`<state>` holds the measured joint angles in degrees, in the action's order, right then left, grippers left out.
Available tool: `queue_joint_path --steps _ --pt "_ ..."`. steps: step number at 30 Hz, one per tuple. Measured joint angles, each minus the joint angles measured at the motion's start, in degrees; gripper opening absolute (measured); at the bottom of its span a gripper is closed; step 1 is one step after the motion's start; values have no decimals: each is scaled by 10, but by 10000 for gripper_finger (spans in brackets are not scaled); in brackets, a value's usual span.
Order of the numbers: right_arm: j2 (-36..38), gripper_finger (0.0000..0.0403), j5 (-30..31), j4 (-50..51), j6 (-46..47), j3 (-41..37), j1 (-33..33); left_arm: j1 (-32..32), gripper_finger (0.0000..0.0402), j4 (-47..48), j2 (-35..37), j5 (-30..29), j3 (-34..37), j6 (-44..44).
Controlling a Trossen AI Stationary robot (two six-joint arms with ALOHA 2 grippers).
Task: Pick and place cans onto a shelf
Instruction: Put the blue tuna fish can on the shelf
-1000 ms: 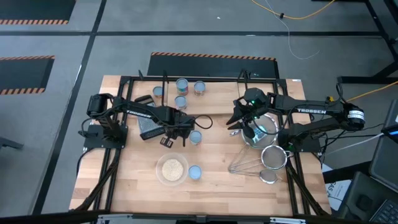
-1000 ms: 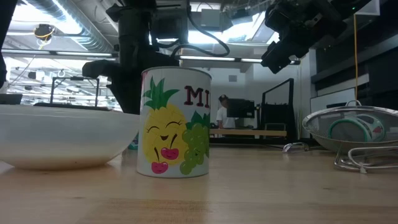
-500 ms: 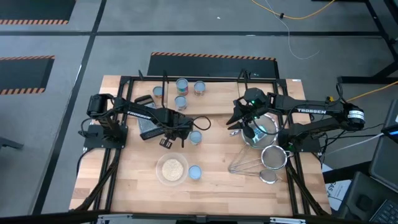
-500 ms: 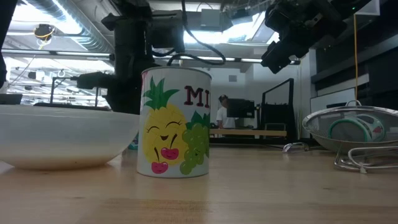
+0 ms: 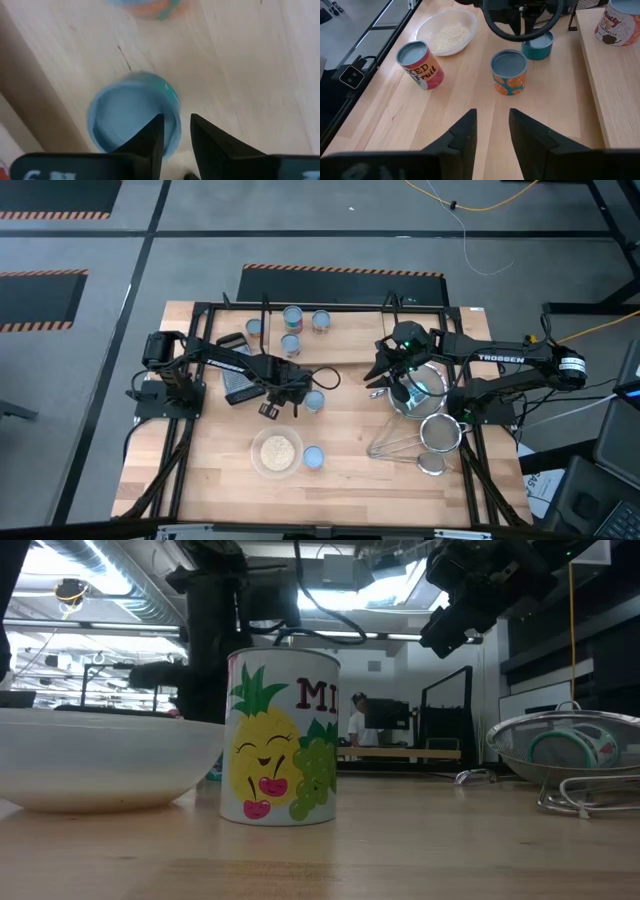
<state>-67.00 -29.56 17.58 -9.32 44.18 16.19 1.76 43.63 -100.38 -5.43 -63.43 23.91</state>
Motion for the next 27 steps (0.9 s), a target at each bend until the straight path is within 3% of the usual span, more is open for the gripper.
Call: queue_joint_path --steps 4,11,14,20,27 --pt "0 118 0 -1 0 0 0 0 77 -7 -14 -3 -2 -18" --pt "0 118 0 -2 0 0 0 -1 13 -12 -21 -2 -3 -40" --pt "0 118 0 -2 0 0 0 -1 9 -14 -18 0 -2 -79" --pt "0 118 0 -2 0 0 0 0 8 -18 -16 1 -2 -198" --pt "0 118 0 -4 0 0 0 0 7 -26 -18 10 -18 -416"
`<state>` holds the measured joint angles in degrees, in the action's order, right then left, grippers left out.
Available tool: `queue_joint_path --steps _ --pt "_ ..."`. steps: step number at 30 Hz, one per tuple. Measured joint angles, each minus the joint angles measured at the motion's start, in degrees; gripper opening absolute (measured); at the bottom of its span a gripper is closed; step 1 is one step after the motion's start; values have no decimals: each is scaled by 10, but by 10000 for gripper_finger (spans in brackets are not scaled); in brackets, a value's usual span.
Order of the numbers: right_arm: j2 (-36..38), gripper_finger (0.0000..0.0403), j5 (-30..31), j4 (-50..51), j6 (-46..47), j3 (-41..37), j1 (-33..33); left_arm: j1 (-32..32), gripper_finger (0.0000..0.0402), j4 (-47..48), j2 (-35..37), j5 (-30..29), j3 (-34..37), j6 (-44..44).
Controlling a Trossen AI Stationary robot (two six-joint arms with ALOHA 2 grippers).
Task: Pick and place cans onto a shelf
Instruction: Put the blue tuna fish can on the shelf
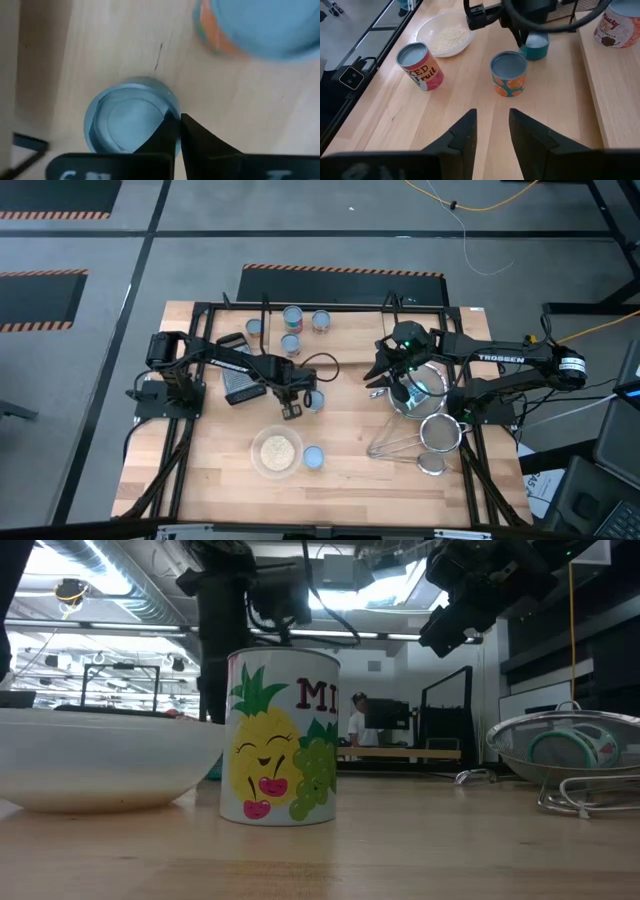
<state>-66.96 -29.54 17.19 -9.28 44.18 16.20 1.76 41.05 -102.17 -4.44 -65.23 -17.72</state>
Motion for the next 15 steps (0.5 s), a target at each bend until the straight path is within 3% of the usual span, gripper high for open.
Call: queue_joint_path --steps 7,15 --pt "0 118 0 -2 0 0 0 7 9 -5 0 0 -21 -146" --pt "0 118 0 -2 0 0 0 28 10 -2 0 -2 -21 -231"
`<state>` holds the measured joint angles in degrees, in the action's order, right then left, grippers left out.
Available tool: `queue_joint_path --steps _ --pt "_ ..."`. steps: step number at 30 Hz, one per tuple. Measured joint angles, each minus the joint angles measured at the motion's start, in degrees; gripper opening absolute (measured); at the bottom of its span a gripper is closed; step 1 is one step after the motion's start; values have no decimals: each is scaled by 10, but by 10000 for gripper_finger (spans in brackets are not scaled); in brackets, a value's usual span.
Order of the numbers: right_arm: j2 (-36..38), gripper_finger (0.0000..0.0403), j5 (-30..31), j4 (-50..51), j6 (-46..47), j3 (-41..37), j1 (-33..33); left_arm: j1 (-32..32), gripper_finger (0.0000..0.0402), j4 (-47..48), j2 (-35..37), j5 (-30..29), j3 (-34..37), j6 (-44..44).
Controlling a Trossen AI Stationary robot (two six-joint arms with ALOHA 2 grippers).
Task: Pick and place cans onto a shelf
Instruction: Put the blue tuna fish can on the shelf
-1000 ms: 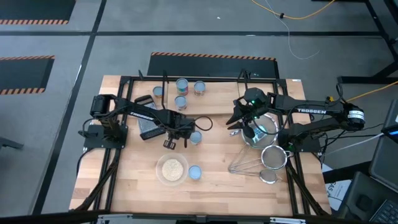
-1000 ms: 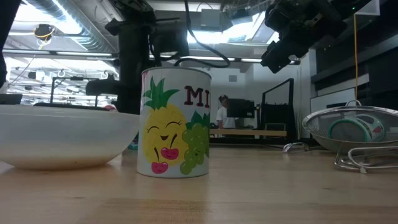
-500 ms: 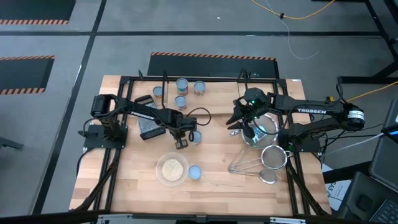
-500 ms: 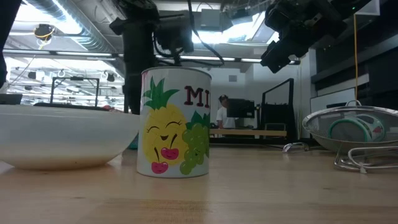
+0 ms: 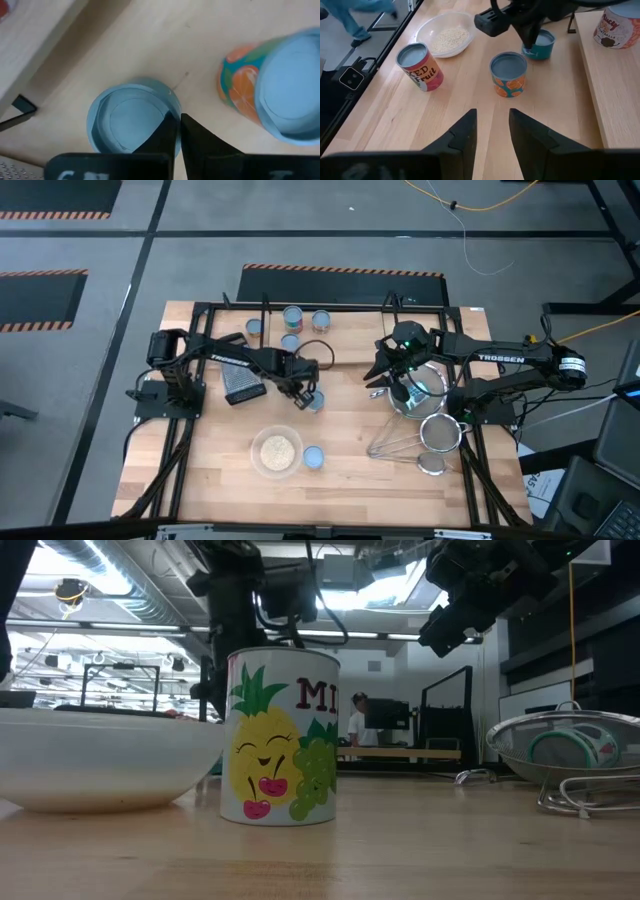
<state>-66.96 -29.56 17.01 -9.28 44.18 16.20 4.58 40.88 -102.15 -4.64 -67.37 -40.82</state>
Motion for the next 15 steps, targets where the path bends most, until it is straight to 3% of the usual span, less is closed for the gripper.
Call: queue_joint_path --steps 15 --pt "0 118 0 0 0 0 0 4 47 -3 1 -8 -1 12"
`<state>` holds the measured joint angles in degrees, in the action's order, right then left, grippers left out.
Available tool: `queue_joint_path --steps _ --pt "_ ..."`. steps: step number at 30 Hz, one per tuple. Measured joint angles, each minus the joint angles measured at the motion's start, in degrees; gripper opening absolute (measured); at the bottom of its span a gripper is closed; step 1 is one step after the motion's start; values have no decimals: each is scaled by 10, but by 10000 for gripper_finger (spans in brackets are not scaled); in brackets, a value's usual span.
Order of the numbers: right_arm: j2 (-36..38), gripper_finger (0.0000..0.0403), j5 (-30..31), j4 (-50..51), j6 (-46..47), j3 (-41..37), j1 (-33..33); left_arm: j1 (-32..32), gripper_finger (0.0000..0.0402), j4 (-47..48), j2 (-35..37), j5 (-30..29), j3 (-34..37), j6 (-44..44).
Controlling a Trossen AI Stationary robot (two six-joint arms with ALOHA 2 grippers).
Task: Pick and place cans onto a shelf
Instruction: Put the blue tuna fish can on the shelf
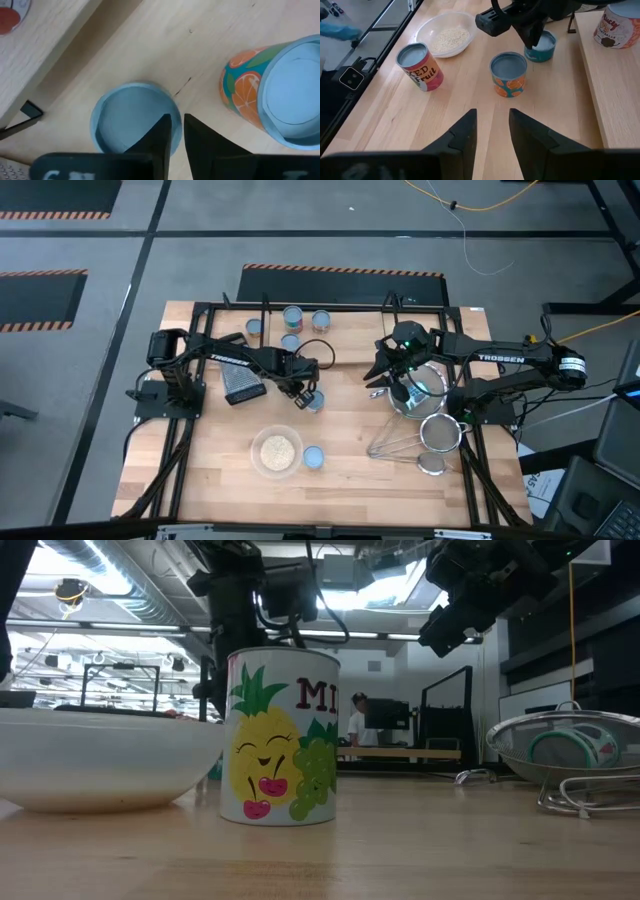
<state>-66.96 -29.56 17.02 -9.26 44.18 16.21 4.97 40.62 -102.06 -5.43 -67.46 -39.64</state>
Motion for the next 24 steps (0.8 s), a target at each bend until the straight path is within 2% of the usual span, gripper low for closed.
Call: queue_joint_path --steps 8,13,18,24 --pt "0 118 0 0 0 0 0 0 83 -8 0 0 0 27" --pt "0 118 0 0 0 0 0 0 91 -8 2 4 0 29" --pt "0 118 0 -1 -1 0 0 -1 87 -2 28 4 -1 56" --pt "-1 118 0 -2 -1 0 0 -2 88 19 92 4 -1 111"
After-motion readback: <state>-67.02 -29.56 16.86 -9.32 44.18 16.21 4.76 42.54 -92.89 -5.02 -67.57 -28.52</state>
